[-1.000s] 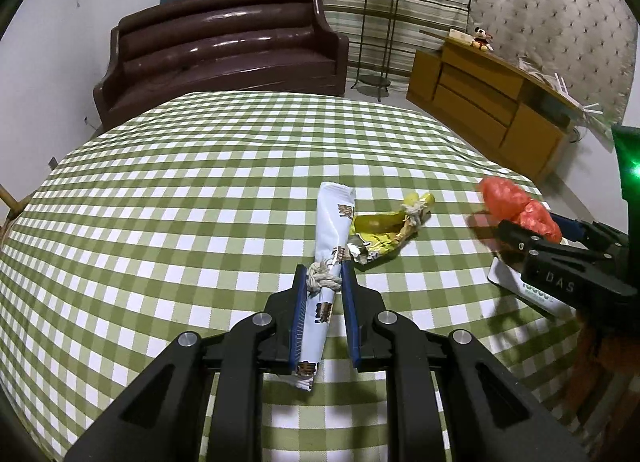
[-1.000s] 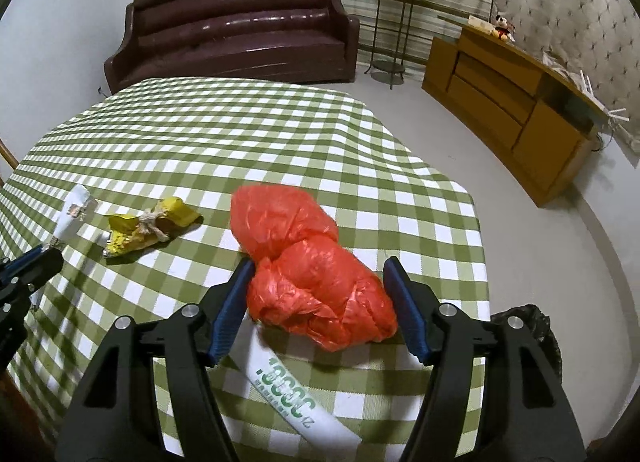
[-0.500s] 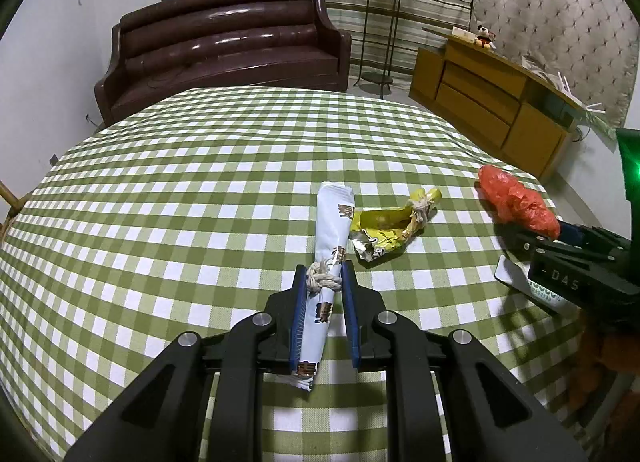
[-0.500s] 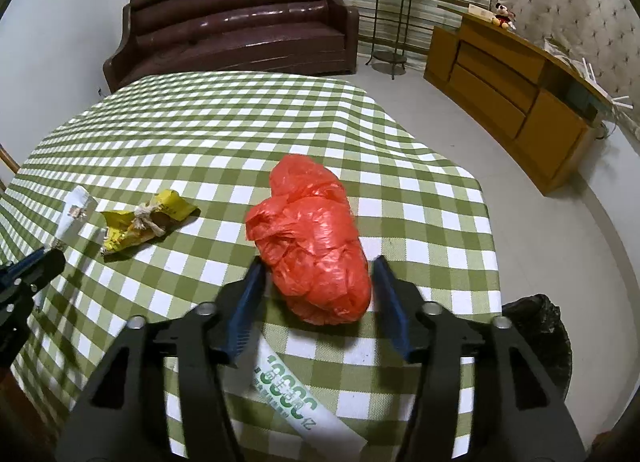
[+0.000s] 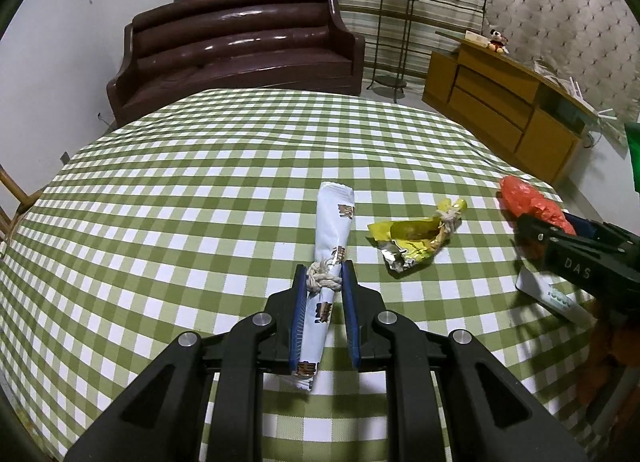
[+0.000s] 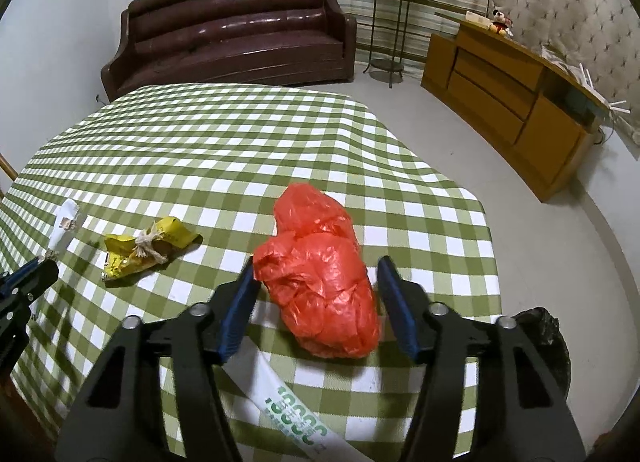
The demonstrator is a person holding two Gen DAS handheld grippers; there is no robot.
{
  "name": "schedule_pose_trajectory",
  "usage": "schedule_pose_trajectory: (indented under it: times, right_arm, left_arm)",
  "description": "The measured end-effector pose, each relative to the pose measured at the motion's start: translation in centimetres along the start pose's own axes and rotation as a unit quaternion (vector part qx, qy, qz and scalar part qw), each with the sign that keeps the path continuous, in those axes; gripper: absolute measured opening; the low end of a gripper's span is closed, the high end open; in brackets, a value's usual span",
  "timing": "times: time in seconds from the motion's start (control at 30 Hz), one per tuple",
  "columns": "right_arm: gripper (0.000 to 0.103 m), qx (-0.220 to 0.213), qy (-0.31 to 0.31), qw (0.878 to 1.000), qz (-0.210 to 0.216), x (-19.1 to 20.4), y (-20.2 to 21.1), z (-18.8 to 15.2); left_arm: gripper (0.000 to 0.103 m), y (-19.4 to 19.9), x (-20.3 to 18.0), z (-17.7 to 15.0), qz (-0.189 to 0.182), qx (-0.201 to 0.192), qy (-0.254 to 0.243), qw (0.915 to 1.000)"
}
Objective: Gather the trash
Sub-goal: 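Grasp the red plastic bag with the right gripper while the left holds the paper, then carry the paper and red bag over the bin and open both grippers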
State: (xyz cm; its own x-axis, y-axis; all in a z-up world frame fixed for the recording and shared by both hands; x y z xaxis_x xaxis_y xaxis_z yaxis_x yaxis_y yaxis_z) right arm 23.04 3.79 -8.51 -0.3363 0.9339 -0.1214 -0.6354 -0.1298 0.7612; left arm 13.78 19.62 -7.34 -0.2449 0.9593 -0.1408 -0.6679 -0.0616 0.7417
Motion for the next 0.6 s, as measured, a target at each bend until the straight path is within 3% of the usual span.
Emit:
schedule_pose_trajectory:
  times: [0.4, 0.6]
  right_arm:
    - [0.042, -0.032, -0.017, 0.999, -0.009, -1.5, 2.8, -1.0]
    - [0.042, -0.046, -0.044, 0.998, -0.021, -4.2, 5.8, -3.2]
  left_arm:
    - [0.018, 0.3, -1.6, 0.0, -0.005, -0.002, -0.008, 1.0000]
    - [0.018, 1.6, -4.1, -0.3, -0.023, -0.012, -0.022, 0.9994]
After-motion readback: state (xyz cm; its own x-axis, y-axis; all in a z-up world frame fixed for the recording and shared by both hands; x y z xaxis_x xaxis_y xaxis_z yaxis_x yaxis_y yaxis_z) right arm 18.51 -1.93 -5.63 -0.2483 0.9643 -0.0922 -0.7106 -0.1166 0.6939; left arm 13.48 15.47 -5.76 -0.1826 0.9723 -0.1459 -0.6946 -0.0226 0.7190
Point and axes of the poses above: each gripper's, at about its wrist camera, not at the fingertips, and y roughly against the way its jaws point, x to its left, z to its top, the point moved 5 cm from there along -y, roughly the way its jaws point, and after that the axes turned 9 degrees about y, right-handed, at the moved point
